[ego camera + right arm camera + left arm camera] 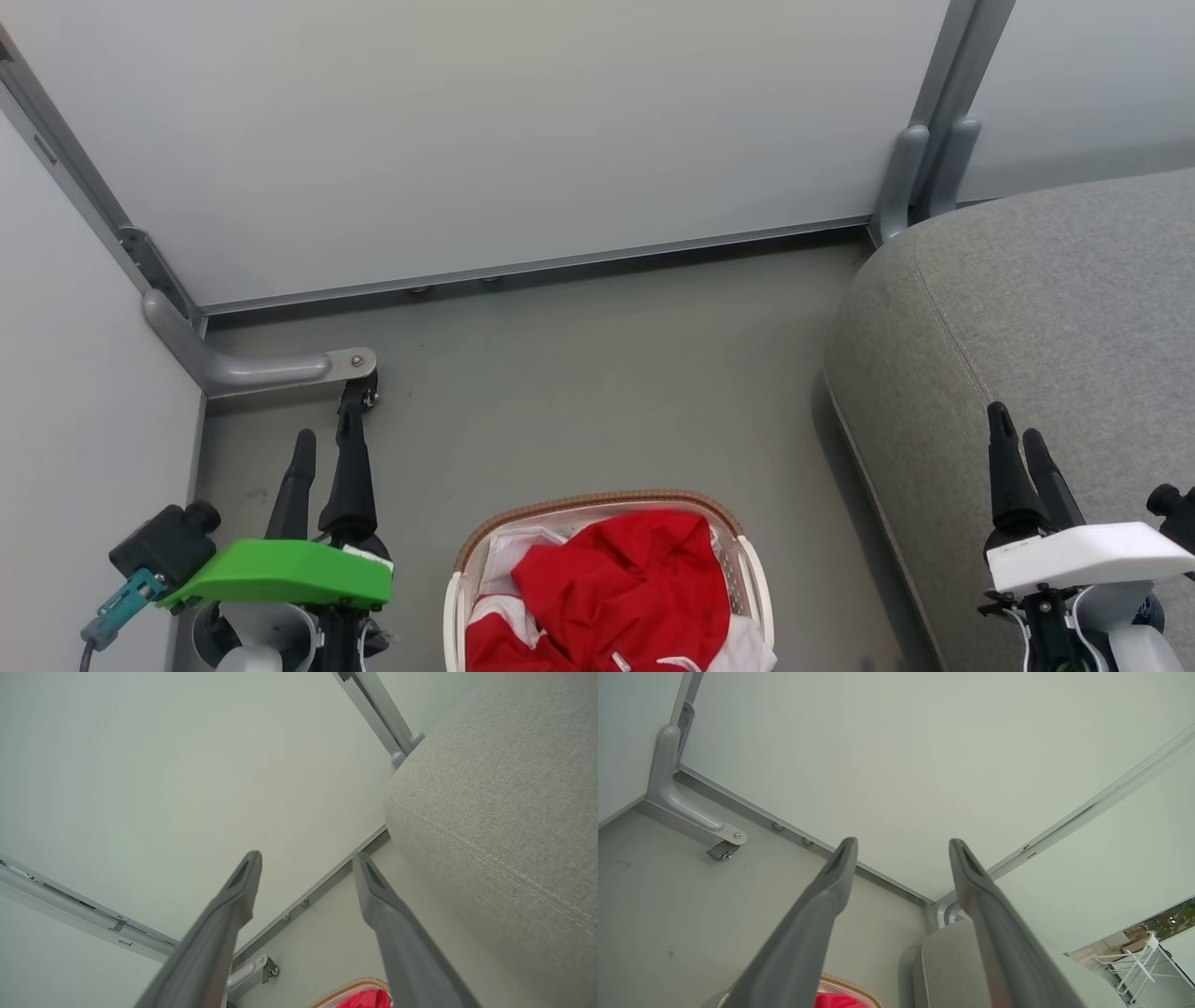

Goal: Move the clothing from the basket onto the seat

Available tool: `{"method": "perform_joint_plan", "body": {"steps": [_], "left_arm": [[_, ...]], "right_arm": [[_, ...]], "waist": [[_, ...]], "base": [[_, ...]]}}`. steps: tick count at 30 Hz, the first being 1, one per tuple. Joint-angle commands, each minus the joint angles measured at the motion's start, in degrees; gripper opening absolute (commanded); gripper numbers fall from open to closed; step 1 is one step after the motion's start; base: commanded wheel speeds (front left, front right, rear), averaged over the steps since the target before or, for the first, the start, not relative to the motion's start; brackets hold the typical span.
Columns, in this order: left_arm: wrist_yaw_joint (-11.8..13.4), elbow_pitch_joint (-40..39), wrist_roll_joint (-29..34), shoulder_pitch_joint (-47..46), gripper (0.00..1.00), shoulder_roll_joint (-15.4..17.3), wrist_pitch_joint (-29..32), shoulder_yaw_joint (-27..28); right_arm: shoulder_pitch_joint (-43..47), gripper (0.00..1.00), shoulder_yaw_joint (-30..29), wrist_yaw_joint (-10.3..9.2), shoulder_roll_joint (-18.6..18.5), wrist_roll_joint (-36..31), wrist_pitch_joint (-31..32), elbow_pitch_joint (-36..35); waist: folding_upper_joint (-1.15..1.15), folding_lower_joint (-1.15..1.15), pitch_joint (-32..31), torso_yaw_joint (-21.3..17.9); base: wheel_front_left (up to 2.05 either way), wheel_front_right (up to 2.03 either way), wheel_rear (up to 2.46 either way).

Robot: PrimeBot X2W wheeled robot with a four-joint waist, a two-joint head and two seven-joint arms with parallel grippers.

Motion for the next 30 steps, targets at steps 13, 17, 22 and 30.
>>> {"method": "perform_joint_plan", "body": {"steps": [13,17,22,30], "left_arm": [[2.1,0.8,11.9,1.0,1.0,0.4,-2.5,-0.4],[2.2,1.4,15.0,1.5,1.0,0.4,-3.1,-0.3],[2.3,2.3,18.3,1.8,1.0,0.5,-3.9,-0.6],[2.5,4.3,22.5,2.2,1.0,0.5,-4.9,-1.2]], "right_arm": [[1.0,1.0,0.5,0.03,-0.5,-12.2,-2.6,0.0],[1.4,1.0,0.5,0.03,-0.6,-15.1,-3.2,0.5],[1.8,1.0,0.8,0.03,-0.6,-18.6,-3.9,0.9],[2.0,1.0,0.9,0.03,-0.6,-23.8,-5.0,2.2]], "waist": [[0.0,0.0,-0.2,0.2],[0.0,0.0,-0.4,0.3],[0.0,0.0,-0.5,0.3],[0.0,0.0,-0.6,0.4]], "base": [[0.0,0.0,0.0],[0.0,0.0,0.0],[0.0,0.0,0.0],[0.0,0.0,0.0]]}}
